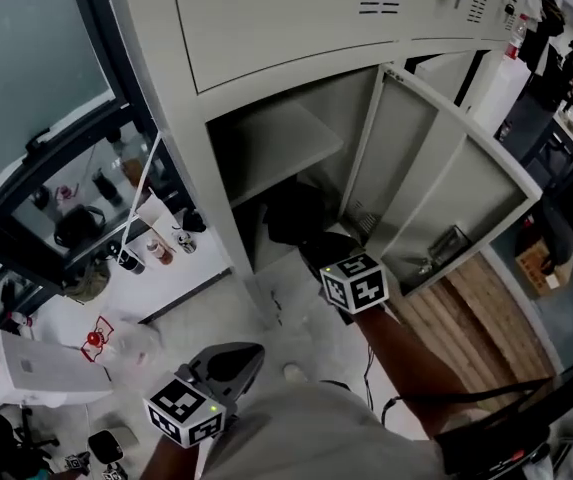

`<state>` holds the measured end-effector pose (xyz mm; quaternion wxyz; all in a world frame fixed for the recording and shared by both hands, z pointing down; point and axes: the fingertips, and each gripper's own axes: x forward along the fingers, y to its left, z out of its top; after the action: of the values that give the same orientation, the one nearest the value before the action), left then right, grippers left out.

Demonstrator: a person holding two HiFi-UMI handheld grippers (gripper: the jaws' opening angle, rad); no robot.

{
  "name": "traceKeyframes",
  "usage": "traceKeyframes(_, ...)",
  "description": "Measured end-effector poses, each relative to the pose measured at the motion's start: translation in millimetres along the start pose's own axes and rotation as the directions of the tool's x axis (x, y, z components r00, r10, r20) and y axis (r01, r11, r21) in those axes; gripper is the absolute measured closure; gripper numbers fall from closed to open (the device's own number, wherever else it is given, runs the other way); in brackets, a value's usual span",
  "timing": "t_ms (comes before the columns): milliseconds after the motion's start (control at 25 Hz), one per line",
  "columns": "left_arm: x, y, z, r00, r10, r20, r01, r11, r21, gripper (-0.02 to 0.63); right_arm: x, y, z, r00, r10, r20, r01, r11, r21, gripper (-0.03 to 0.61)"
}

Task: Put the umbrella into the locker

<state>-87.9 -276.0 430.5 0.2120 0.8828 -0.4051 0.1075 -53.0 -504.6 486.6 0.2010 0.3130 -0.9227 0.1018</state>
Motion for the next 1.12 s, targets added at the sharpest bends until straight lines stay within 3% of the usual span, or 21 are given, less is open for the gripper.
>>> traceKeyframes(600, 4.9, 42.6, 14.4, 0.98, 0.194, 0.034, -0.192, 0.979, -0.073, 0.604, 105.2, -29.3, 21.6, 0.998, 0.041, -0.043, -0.041, 0.999, -0.013, 0.42)
traceKeyframes(880, 3.5, 52.4, 12.2, 0.973, 0.23, 0.031, -0.226, 0.969, -0.099, 0.603, 121.5, -31.2, 13.2, 0.994, 0.041, -0.097, -0.044, 0.999, -0.023, 0.42)
traceKeyframes(1120, 5.6, 52.1, 12.8, 0.976, 0.215, 0.029, -0.211, 0.972, -0.101, 0.604, 125.4, -30.3, 10.2, 0.99, 0.033, -0.14, -0.04, 0.998, -0.041, 0.419)
